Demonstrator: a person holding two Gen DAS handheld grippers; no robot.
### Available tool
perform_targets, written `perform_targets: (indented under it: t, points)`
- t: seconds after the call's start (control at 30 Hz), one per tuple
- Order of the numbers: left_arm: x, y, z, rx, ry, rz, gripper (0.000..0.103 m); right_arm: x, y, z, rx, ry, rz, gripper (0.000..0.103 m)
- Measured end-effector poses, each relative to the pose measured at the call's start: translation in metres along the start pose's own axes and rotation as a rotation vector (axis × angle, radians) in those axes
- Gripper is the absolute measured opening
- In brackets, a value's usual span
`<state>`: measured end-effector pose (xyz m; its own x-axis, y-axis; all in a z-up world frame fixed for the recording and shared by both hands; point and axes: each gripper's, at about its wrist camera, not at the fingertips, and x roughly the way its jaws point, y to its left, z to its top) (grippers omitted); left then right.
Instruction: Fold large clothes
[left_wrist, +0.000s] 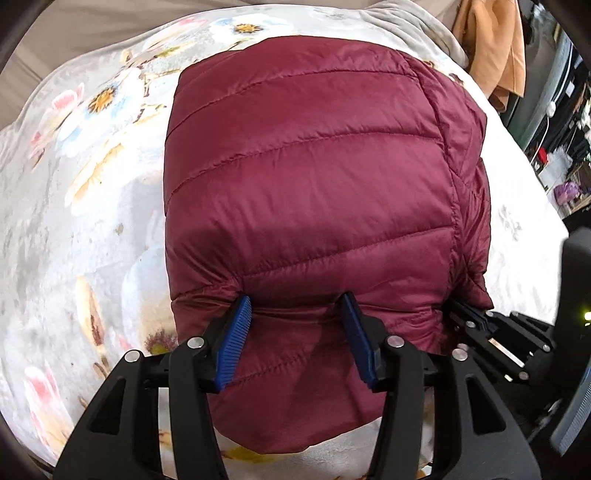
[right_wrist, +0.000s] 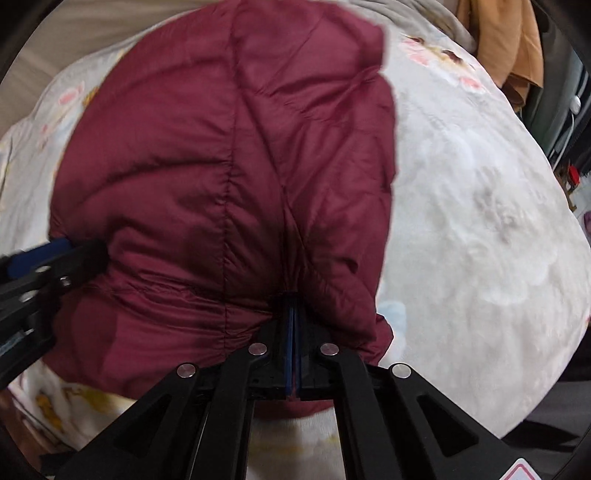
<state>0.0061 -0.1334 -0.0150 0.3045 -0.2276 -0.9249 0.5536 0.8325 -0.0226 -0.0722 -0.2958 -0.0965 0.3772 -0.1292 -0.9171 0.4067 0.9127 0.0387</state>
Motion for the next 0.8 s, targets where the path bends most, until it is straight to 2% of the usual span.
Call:
perform_targets:
  t: [0.07,0.2,0.4,0.5,0.67,0.7,0.77,0.8]
  points:
    - [0.0,0.0,0.0,0.002,0.001,0.011,0.052,-0.004,0.003,0.001,-0.012,0.01,-0.016,0.0]
    - [-0.001,0.004,-0.001,-0.006,0.0,0.008,0.052,-0.039,-0.012,-0.003,0.1,-0.034,0.057,0.0]
    - [0.002,-0.003,-0.003,0.03,0.002,0.027,0.053,-0.006,-0.018,-0.014,0.12,0.027,0.09,0.0]
    - [0.0,-0.002,-0.002,0.02,0.002,0.03,0.053,-0.012,-0.018,-0.009,0.108,0.039,0.096,0.001]
    - [-0.01,0.002,0.0,-0.006,-0.009,0.021,0.053,-0.046,-0.053,-0.001,0.236,-0.035,0.194,0.004]
    - [-0.012,0.002,0.001,-0.01,-0.013,0.021,0.053,-0.051,-0.062,0.002,0.26,-0.048,0.202,0.007]
    - [-0.015,0.004,0.001,-0.019,-0.017,0.018,0.053,-0.056,-0.077,0.008,0.298,-0.063,0.216,0.022]
    - [-0.017,0.006,0.001,-0.028,-0.018,0.013,0.053,-0.056,-0.084,0.012,0.313,-0.071,0.222,0.036]
